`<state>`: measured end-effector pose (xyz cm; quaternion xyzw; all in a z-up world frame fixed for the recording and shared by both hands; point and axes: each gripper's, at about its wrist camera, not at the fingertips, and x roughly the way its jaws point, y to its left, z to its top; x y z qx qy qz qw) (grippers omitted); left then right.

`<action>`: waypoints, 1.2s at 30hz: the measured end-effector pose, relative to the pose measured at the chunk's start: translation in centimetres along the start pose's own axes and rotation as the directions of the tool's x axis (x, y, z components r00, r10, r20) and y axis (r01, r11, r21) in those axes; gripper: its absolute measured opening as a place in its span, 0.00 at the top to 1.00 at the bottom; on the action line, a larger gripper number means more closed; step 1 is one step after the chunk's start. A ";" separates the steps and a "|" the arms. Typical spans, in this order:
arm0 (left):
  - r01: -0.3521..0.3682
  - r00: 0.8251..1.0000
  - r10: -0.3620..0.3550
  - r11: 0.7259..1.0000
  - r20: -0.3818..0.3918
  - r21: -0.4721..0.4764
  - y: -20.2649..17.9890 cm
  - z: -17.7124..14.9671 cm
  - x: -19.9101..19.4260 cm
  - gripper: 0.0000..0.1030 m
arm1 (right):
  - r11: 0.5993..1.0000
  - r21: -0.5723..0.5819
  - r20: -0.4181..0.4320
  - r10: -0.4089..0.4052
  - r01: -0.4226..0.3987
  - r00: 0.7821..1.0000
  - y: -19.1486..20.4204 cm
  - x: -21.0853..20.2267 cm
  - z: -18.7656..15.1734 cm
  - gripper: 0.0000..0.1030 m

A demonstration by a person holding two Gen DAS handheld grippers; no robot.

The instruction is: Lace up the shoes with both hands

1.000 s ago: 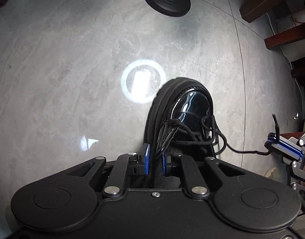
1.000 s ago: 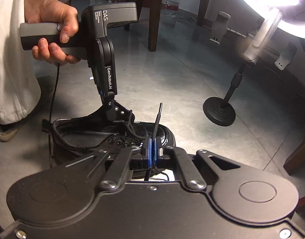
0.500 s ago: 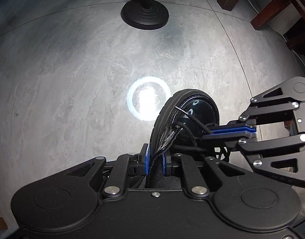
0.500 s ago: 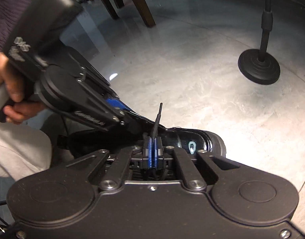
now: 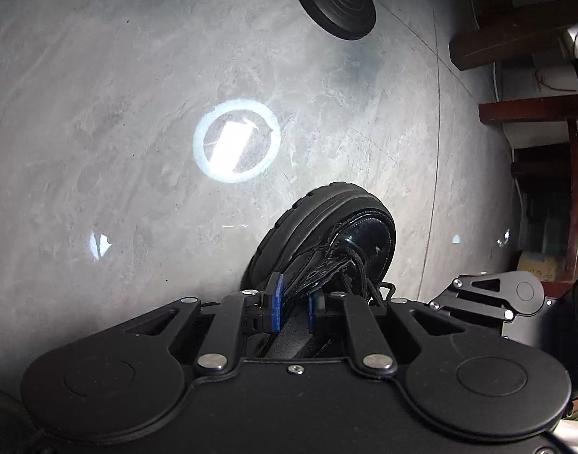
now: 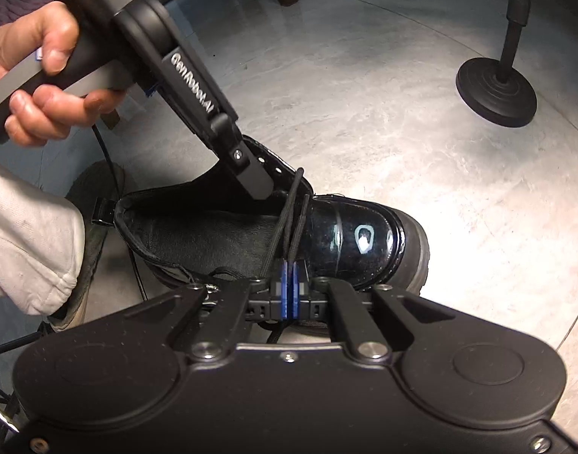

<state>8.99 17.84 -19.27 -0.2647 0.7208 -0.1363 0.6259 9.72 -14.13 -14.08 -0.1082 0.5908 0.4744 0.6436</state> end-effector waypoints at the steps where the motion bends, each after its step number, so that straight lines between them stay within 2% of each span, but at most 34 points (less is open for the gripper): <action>1: 0.010 1.000 -0.010 1.000 0.000 -0.008 0.2 0.0 0.1 0.87 | 1.000 0.008 0.000 -0.001 0.001 1.000 0.0 0.0 -0.1 0.97; 5: 0.109 0.993 -0.114 0.982 -0.023 -0.153 2.9 0.5 0.9 0.83 | 1.000 0.006 0.000 -0.008 0.008 1.000 0.2 0.1 -0.3 0.97; 6: 0.116 0.992 -0.123 0.979 -0.028 -0.165 3.1 0.5 1.0 0.80 | 1.000 0.013 0.000 -0.006 0.006 1.000 0.2 0.1 -0.3 0.97; 8: 0.092 0.995 -0.098 0.987 -0.037 -0.131 2.6 0.6 0.9 0.79 | 1.000 0.028 0.001 -0.003 0.003 1.000 0.1 0.2 -0.3 0.97; 9: 0.069 0.997 -0.073 0.993 -0.038 -0.095 2.0 0.5 0.8 0.79 | 0.999 0.032 0.001 -0.003 0.003 1.000 0.1 0.1 -0.3 0.97; 11: -0.011 1.000 0.012 0.999 -0.027 0.038 -0.1 0.3 0.2 0.79 | 0.999 0.039 0.002 -0.002 0.002 1.000 0.0 0.2 -0.3 0.97; 14: -0.109 0.994 0.111 0.975 0.005 0.193 -2.3 -0.1 -0.4 0.78 | 0.999 0.037 0.004 -0.002 0.002 1.000 -0.1 0.3 -0.2 0.97; 15: -0.138 0.990 0.138 0.958 0.018 0.250 -3.1 -0.3 -0.5 0.78 | 0.999 0.036 0.004 -0.003 0.003 1.000 0.0 0.4 -0.2 0.97; 17: -0.220 0.975 0.212 0.889 0.063 0.402 -5.1 -1.1 -0.6 0.78 | 0.999 0.032 0.006 -0.004 0.004 1.000 0.0 0.4 -0.2 0.97; 18: -0.262 0.964 0.247 0.838 0.095 0.479 -6.2 -1.7 -0.5 0.78 | 1.000 0.030 0.006 -0.004 0.004 1.000 0.0 0.5 -0.2 0.97; 19: -0.306 0.951 0.279 0.772 0.136 0.557 -7.4 -2.5 -0.4 0.78 | 1.000 0.028 0.006 -0.005 0.004 1.000 0.0 0.5 -0.2 0.97; 21: -0.370 0.927 0.316 0.667 0.203 0.646 -8.8 -3.7 -0.2 0.78 | 1.000 0.023 0.007 -0.007 0.007 1.000 0.1 0.5 -0.2 0.97; 22: -0.402 0.912 0.331 0.606 0.241 0.687 -9.4 -4.4 0.0 0.78 | 1.000 0.021 0.007 -0.009 0.008 1.000 0.1 0.5 -0.2 0.97; 25: -0.459 0.881 0.351 0.472 0.317 0.753 -10.4 -6.1 0.5 0.78 | 1.000 0.018 0.008 -0.011 0.010 1.000 0.2 0.6 -0.1 0.97; 27: -0.474 0.872 0.346 0.421 0.346 0.773 -10.5 -6.8 0.8 0.78 | 1.000 0.020 0.009 -0.010 0.009 1.000 0.1 0.6 -0.1 0.97; 28: -0.476 0.872 0.336 0.413 0.356 0.776 -10.4 -6.9 0.8 0.78 | 1.000 0.017 0.009 -0.010 0.010 1.000 0.1 0.6 -0.1 0.97; 29: -0.466 0.879 0.319 0.427 0.353 0.775 -10.2 -6.8 0.7 0.79 | 1.000 0.015 0.009 -0.011 0.010 1.000 0.2 0.6 -0.1 0.97; 30: -0.453 0.889 0.297 0.449 0.350 0.770 -10.0 -6.7 0.4 0.89 | 1.000 0.013 0.009 -0.011 0.011 1.000 0.2 0.6 -0.1 0.97; 31: -0.431 0.901 0.271 0.481 0.337 0.764 -9.8 -6.4 0.1 0.91 | 1.000 0.014 0.010 -0.011 0.010 1.000 0.1 0.6 -0.1 0.97; 32: -0.398 0.917 0.246 0.536 0.314 0.745 -9.5 -5.9 -0.2 0.94 | 1.000 0.016 0.010 -0.010 0.010 1.000 0.1 0.6 -0.1 0.97; 34: -0.333 0.942 0.201 0.672 0.270 0.662 -8.3 -4.5 -0.7 0.94 | 1.000 0.017 0.010 -0.009 0.009 1.000 0.1 0.6 -0.1 0.97; 35: -0.283 0.956 0.171 0.753 0.238 0.594 -7.2 -3.6 -1.0 0.94 | 1.000 0.018 0.011 -0.009 0.009 1.000 0.0 0.6 -0.1 0.97; 36: -0.206 0.973 0.124 0.846 0.195 0.492 -5.7 -2.4 -1.3 0.94 | 1.000 0.020 0.011 -0.010 0.010 1.000 0.0 0.6 -0.2 0.97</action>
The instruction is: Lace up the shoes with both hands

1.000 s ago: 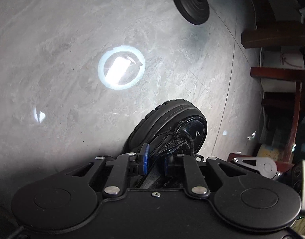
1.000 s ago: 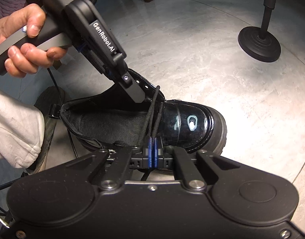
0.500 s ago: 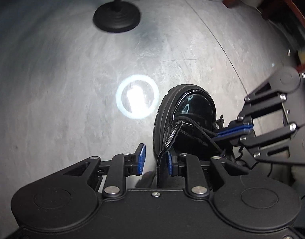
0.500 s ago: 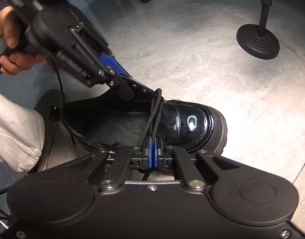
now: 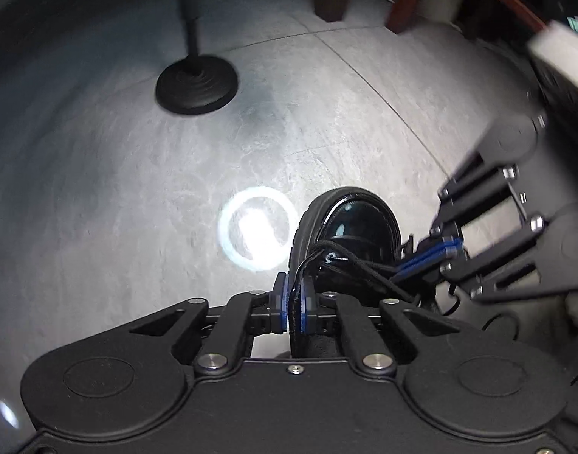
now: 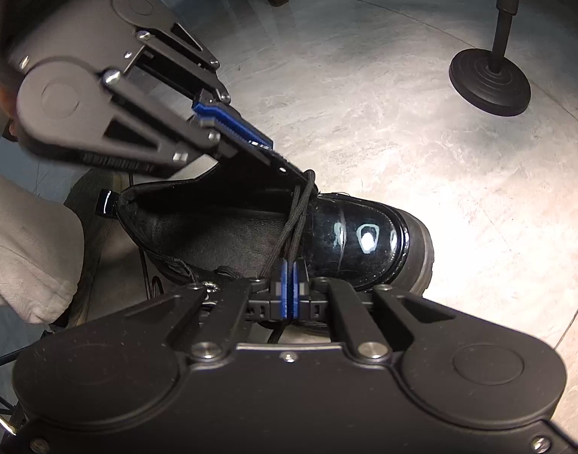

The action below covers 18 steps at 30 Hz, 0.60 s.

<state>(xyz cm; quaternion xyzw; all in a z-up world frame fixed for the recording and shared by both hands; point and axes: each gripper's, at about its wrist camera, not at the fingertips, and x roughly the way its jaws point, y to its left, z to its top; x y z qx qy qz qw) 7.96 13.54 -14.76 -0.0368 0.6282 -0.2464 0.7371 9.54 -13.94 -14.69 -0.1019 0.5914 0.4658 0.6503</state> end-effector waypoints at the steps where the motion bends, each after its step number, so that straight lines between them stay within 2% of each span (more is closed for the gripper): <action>1: 0.079 0.997 -0.081 0.982 -0.006 -0.170 2.4 0.0 0.4 0.94 | 1.000 0.000 0.000 -0.003 0.003 1.000 0.0 0.0 0.0 0.97; 2: 0.117 0.993 -0.122 0.957 -0.004 -0.267 3.9 -0.2 0.8 0.94 | 1.000 0.000 0.000 -0.006 0.006 1.000 0.0 0.0 0.0 0.97; 3: 0.140 0.989 -0.148 0.936 -0.002 -0.324 4.9 -0.4 1.1 0.94 | 1.000 0.003 -0.005 -0.008 0.008 1.000 -0.1 0.1 0.0 0.97; 4: 0.158 0.985 -0.170 0.915 0.000 -0.370 5.7 -0.7 1.4 0.94 | 1.000 0.005 -0.004 -0.008 0.008 1.000 0.0 0.1 0.0 0.97; 5: 0.160 0.985 -0.174 0.907 -0.002 -0.389 5.9 -0.8 1.6 0.94 | 1.000 0.007 -0.003 -0.008 0.008 1.000 0.0 0.1 0.0 0.97; 10: 0.138 0.987 -0.159 0.916 -0.024 -0.377 5.4 -0.4 1.6 0.93 | 1.000 0.007 -0.001 -0.010 0.010 1.000 0.1 0.1 0.0 0.97; 13: 0.147 0.985 -0.170 0.904 -0.021 -0.401 5.8 -0.6 1.8 0.94 | 1.000 0.011 0.002 -0.008 0.008 1.000 0.0 -0.1 0.0 0.97; 15: 0.141 0.987 -0.161 0.913 -0.020 -0.382 5.6 -0.6 1.6 0.93 | 1.000 0.019 0.008 -0.002 0.002 1.000 -0.2 -0.6 0.1 0.97; 17: 0.121 0.990 -0.137 0.935 -0.025 -0.335 5.0 -0.4 1.5 0.93 | 0.999 0.045 0.020 0.020 -0.021 1.000 -0.8 -1.3 0.6 0.97; 18: 0.114 0.991 -0.129 0.942 -0.026 -0.316 4.8 -0.4 1.4 0.93 | 0.992 0.097 0.032 0.076 -0.079 0.997 -1.4 -1.9 1.2 0.97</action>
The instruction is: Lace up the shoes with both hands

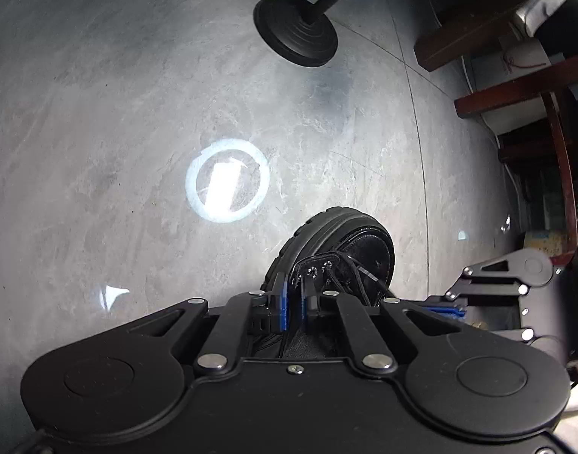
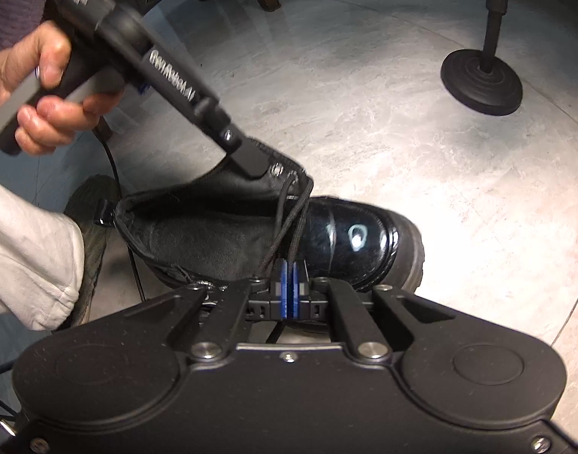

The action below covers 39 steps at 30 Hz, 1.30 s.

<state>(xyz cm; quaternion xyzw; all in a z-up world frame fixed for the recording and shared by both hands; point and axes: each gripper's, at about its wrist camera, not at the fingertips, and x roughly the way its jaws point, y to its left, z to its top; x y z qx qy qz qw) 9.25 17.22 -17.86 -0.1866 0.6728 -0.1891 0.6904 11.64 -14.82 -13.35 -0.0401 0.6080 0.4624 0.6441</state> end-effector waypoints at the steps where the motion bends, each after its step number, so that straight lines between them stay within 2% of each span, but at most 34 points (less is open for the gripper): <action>1: -0.003 1.000 0.003 1.000 0.000 0.012 -0.1 0.0 0.0 0.93 | 0.997 0.051 0.009 0.055 -0.055 0.998 -0.5 -0.5 0.6 0.97; 2: -0.005 1.000 0.005 1.000 0.000 0.019 -0.2 0.0 0.0 0.93 | 0.993 0.079 0.009 0.089 -0.089 0.996 -0.7 -0.6 0.9 0.97; 3: -0.004 1.000 0.004 1.000 -0.001 0.020 -0.2 0.0 -0.1 0.93 | 0.967 0.160 0.010 0.200 -0.199 0.980 -1.6 -0.4 1.8 0.97; 5: -0.001 1.000 0.001 1.000 -0.002 0.017 -0.1 0.0 -0.1 0.93 | 0.938 0.222 0.010 0.271 -0.266 0.963 -2.2 0.6 2.7 0.97; 8: 0.001 1.000 -0.001 1.000 0.000 0.020 0.0 0.0 -0.1 0.93 | 0.902 0.301 -0.017 0.328 -0.308 0.944 -3.4 2.5 3.7 0.97; 12: 0.005 1.000 -0.005 1.000 0.000 0.020 0.1 0.0 -0.1 0.93 | 0.859 0.417 -0.066 0.353 -0.296 0.933 -4.7 4.2 3.5 0.97; 16: -0.001 1.000 0.001 1.000 0.002 0.031 -0.4 -0.1 -0.2 0.93 | 0.866 0.431 -0.108 0.327 -0.252 0.939 -4.0 4.1 2.7 0.97; 27: -0.023 1.000 0.022 0.998 0.006 0.067 -1.3 -0.3 -0.8 0.91 | 0.865 0.469 -0.106 0.258 -0.180 0.960 -3.4 3.6 2.7 0.97; 39: -0.011 1.000 0.010 0.999 0.007 0.044 -0.4 -0.2 -0.5 0.89 | 0.872 0.457 -0.114 0.252 -0.175 0.961 -2.5 4.2 3.2 0.97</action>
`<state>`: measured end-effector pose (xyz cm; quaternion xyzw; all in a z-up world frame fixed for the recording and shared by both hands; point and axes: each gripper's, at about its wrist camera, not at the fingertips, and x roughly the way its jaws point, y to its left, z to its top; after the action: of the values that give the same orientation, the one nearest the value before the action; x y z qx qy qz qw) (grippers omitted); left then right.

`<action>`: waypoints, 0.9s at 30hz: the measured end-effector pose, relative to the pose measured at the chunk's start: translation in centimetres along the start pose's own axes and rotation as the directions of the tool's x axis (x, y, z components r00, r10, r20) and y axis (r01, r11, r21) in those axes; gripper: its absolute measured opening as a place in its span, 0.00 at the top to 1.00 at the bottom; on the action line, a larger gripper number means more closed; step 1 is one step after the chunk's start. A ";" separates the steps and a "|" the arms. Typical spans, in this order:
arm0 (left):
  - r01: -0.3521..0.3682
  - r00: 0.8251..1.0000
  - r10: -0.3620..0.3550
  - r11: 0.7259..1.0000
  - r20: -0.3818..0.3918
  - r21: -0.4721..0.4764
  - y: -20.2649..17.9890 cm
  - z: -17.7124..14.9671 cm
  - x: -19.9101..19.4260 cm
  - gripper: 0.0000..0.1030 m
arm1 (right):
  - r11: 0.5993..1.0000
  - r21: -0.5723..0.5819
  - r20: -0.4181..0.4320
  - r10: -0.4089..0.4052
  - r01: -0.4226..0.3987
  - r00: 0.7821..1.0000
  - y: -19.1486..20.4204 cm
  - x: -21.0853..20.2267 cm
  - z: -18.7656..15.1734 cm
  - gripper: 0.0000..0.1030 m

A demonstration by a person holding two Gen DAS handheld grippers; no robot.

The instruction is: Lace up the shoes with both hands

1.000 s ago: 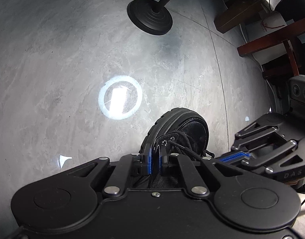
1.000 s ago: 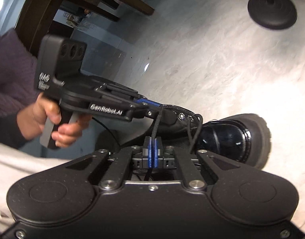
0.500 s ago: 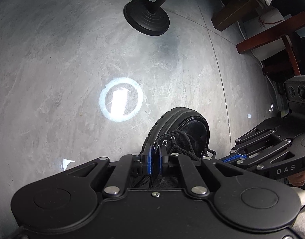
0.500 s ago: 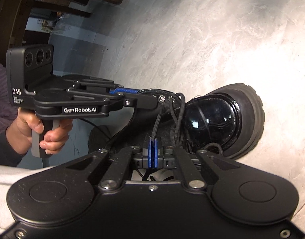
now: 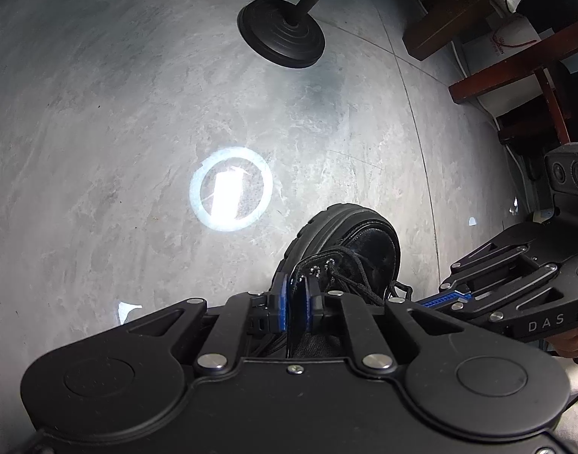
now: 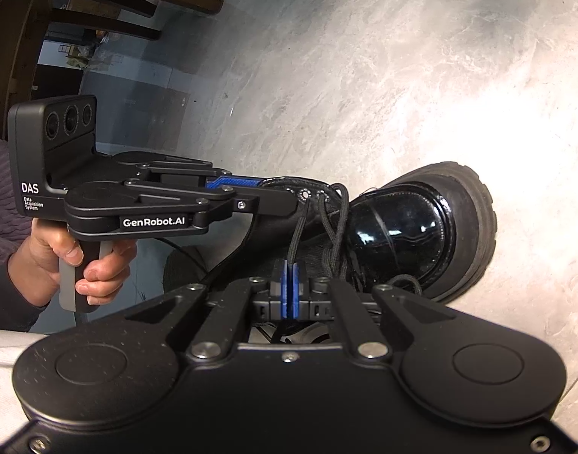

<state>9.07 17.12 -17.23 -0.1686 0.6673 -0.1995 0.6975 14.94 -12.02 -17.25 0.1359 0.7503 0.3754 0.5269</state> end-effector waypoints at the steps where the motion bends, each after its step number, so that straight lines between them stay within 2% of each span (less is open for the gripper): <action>1: 0.003 1.000 -0.003 1.000 -0.002 -0.009 0.2 0.0 0.1 0.89 | 1.000 -0.001 -0.003 0.001 -0.001 1.000 0.1 0.0 -0.1 0.97; 4: 0.010 1.000 -0.011 0.999 -0.007 -0.032 0.6 0.1 0.2 0.88 | 1.000 -0.006 -0.007 -0.006 0.006 1.000 0.3 0.4 -0.1 0.97; 27: 0.003 1.000 -0.003 0.999 -0.008 -0.034 0.6 0.2 0.4 0.87 | 0.993 -0.090 0.017 -0.070 0.071 0.997 2.7 1.4 -0.9 0.97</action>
<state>9.29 17.41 -17.87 -0.1807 0.6732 -0.1900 0.6915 13.03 -9.71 -16.17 0.0878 0.7330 0.3893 0.5509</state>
